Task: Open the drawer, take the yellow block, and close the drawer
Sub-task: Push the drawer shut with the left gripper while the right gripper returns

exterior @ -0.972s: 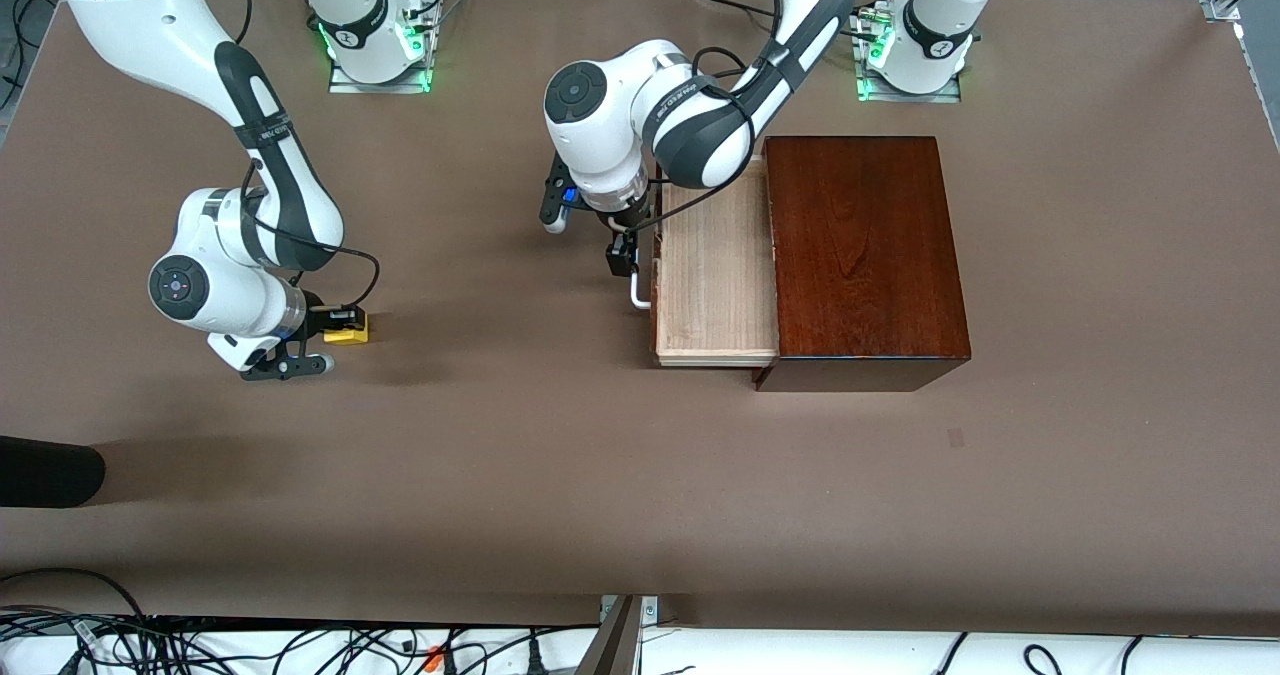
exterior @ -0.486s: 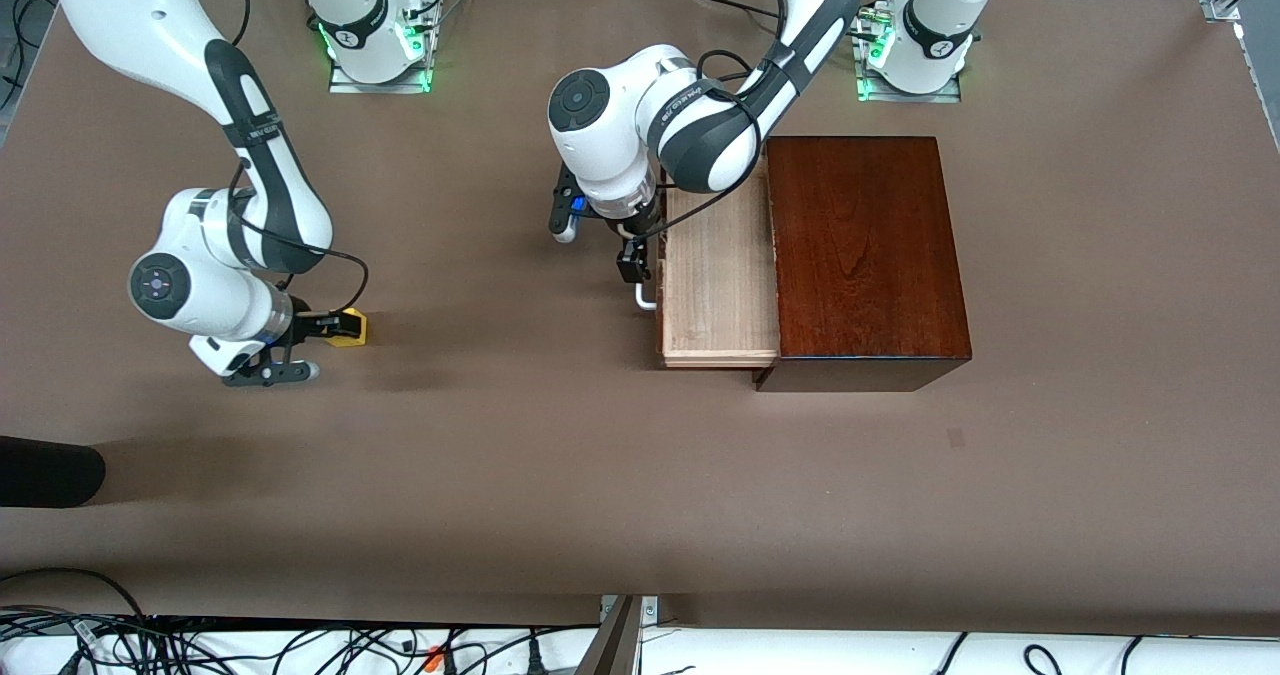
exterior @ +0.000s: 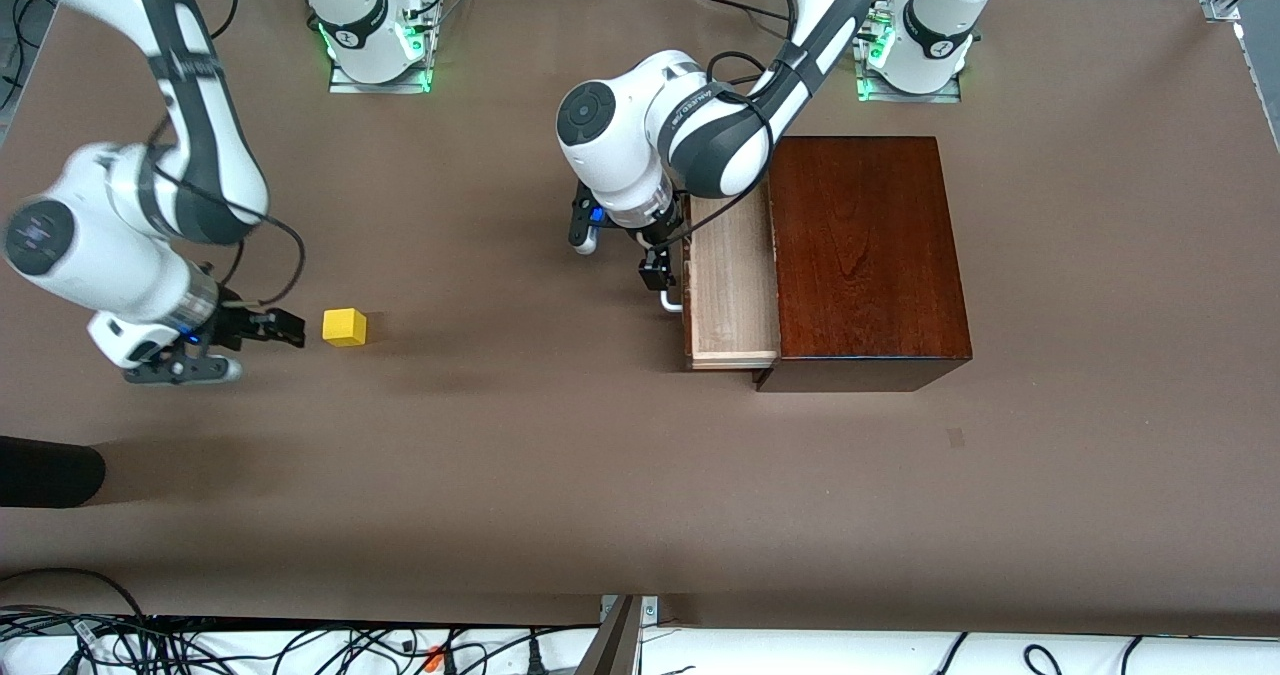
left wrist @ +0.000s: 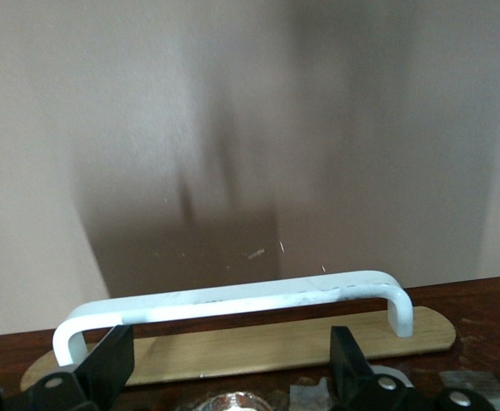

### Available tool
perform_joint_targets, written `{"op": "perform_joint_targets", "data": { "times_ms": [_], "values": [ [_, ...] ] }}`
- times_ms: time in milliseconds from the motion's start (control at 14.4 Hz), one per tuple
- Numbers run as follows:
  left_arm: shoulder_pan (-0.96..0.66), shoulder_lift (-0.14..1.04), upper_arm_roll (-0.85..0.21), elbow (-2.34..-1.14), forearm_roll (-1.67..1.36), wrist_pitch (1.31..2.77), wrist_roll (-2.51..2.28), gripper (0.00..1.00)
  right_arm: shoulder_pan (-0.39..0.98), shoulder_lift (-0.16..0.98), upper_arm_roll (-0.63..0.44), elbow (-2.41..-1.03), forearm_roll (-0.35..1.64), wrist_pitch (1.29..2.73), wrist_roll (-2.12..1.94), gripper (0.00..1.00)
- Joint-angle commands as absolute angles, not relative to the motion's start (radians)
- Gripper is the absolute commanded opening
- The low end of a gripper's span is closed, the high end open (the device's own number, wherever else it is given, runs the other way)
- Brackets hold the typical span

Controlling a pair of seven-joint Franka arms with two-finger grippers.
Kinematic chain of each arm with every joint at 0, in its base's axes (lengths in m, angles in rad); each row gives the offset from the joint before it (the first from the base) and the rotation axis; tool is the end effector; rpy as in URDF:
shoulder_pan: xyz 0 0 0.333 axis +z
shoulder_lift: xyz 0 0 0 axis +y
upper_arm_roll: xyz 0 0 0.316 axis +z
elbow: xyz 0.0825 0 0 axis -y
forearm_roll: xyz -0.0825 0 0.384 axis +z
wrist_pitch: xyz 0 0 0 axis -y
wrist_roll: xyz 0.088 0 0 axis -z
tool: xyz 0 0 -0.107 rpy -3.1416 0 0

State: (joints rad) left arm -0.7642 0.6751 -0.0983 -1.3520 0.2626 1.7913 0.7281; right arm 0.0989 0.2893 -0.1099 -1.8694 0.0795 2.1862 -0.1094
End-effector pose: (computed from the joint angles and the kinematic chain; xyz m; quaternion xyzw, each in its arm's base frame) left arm 0.4854 -0.5115 0.3113 -0.6661 0.7312 0.1086 0.0996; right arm 0.6254 -0.0002 0.3645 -0.9993 -0.0292 -0.0159 0.0162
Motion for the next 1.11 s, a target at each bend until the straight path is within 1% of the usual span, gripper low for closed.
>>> {"op": "perform_joint_targets", "data": {
  "times_ms": [0,139,278,416,555,833,1041],
  "values": [
    [-0.738,0.640,-0.089,-1.388,0.321,1.753,0.744,1.00,0.095,0.163,-0.094,-1.891,0.052,2.100,-0.100,1.00],
    [-0.726,0.630,-0.089,-1.391,0.330,1.726,0.746,1.00,0.095,0.100,-0.084,-1.890,0.052,2.034,-0.100,1.00],
    [-0.704,0.623,-0.090,-1.396,0.350,1.709,0.750,1.00,0.095,0.057,-0.083,-1.850,0.052,1.943,-0.100,1.00],
    [-0.693,0.606,-0.089,-1.417,0.353,1.706,0.752,1.00,0.097,0.057,-0.083,-1.729,0.049,1.797,-0.100,1.00],
    [-0.690,0.592,-0.089,-1.439,0.353,1.703,0.752,1.00,0.104,0.060,-0.084,-1.634,0.026,1.706,-0.100,1.00],
    [-0.669,0.571,-0.090,-1.494,0.371,1.704,0.750,1.00,0.107,0.058,-0.080,-1.546,0.025,1.617,-0.103,1.00],
    [-0.654,0.552,-0.089,-1.523,0.373,1.701,0.752,1.00,0.135,0.058,-0.078,-1.532,0.008,1.612,-0.095,1.00]
  ]
}}
